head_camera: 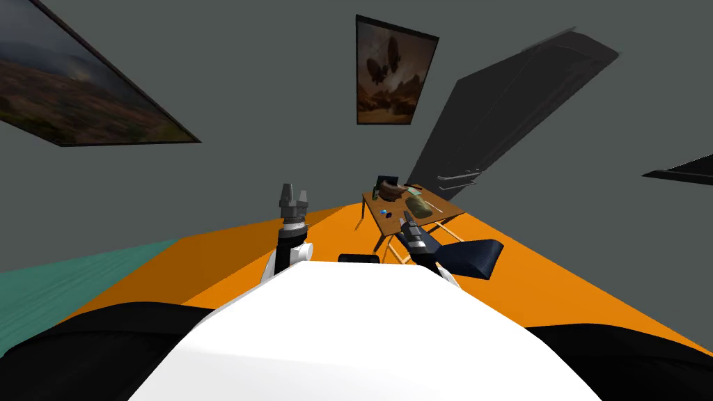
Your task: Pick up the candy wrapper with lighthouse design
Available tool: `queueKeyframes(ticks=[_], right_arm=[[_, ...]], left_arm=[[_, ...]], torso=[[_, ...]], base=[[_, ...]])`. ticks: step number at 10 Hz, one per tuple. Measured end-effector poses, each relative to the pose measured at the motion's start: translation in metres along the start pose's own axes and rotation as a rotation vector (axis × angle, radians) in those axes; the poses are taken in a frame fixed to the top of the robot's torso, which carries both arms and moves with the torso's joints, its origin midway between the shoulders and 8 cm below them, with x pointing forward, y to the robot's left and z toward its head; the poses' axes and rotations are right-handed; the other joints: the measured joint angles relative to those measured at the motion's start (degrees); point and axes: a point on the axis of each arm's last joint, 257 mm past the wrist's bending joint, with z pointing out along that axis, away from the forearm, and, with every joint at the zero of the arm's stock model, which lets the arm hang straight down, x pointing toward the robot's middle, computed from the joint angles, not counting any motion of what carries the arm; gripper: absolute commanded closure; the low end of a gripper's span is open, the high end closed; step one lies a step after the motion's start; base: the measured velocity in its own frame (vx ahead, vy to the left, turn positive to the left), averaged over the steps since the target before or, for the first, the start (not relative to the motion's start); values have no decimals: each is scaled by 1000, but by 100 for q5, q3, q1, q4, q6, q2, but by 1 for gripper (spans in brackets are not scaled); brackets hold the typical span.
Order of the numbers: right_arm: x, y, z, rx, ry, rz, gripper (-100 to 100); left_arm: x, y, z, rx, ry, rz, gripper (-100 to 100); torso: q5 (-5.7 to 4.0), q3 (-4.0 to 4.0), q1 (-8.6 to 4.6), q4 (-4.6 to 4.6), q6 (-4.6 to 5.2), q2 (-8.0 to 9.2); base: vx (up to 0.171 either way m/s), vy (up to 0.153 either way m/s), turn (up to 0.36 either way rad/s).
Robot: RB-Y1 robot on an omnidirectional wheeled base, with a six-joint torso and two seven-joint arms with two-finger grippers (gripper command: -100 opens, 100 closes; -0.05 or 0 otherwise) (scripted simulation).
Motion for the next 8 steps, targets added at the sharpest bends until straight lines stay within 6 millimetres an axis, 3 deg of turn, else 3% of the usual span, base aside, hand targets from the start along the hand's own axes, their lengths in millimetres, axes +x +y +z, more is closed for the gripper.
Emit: queueKeyframes(ticks=[3, 5, 8], right_arm=[[11, -67, -35, 187, 67, -100, -100], [9, -98, -51, 283, 97, -152, -100], [4, -154, -100, 446, 157, -248, -100]], left_arm=[[0, 0, 0, 0, 0, 0, 0], [0, 0, 0, 0, 0, 0, 0], [0, 0, 0, 0, 0, 0, 0]], torso=[[-1, -2, -4, -1, 1, -4], [-1, -4, -5, -1, 5, -7], [-2, -6, -11, -2, 3, -11]], base=[[-12, -23, 350], [-6, -22, 214], [-1, -33, 323]])
